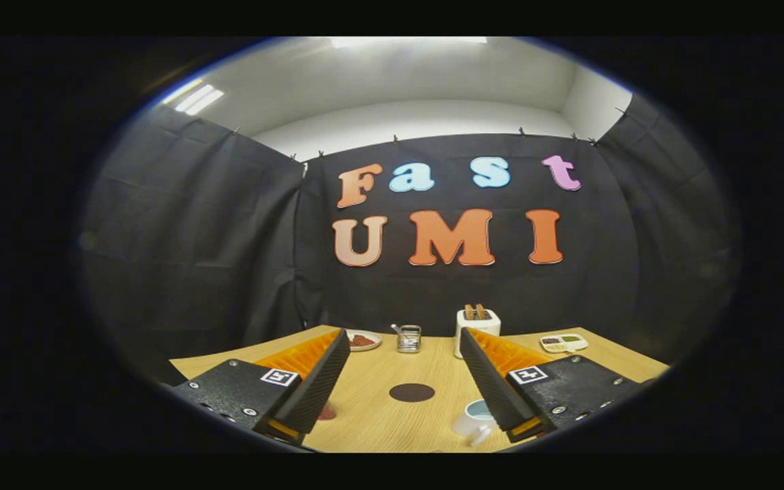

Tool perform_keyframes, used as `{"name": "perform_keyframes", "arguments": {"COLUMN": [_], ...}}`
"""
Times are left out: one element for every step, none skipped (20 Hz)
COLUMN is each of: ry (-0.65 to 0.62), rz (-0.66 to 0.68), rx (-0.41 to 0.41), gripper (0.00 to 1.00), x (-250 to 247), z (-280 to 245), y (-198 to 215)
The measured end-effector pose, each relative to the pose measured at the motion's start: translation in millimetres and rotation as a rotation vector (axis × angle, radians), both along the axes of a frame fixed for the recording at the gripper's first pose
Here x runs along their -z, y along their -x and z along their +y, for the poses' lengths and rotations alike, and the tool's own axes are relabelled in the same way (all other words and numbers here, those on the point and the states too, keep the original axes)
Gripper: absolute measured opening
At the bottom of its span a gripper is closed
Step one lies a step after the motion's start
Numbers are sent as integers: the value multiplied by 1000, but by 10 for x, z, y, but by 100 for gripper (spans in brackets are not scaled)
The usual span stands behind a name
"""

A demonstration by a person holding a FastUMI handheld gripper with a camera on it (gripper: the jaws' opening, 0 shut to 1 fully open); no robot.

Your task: Take the bottle from table, then pour the juice into the cup, finally place the bottle on the coaster

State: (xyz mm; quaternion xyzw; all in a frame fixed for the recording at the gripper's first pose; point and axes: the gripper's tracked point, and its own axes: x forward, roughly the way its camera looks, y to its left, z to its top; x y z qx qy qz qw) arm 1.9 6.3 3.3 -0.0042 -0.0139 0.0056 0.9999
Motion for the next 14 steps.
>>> {"name": "perform_keyframes", "arguments": {"ry": [5,12,16,18,15,11,7,4,2,1,1,2,5,7], "rz": [-3,-1,-1,2,12,21,27,29,30,29,32,37,44,52], "rx": [-4,-6,-2,1,1,-4,-7,-9,-14,-16,-20,-25,-29,-31], "gripper": [97,96,97,97,96,96,97,97,97,97,96,97,97,97], "x": [4,9,11,30,60,89,105,114,125,137,159,203,251,296], "z": [34,43,45,51,65,95,122,142,168,188,219,258,281,301], "y": [-7,0,-8,-24,-45,-47,-51,-68,-77,-93,-102,-125,-132,-138]}}
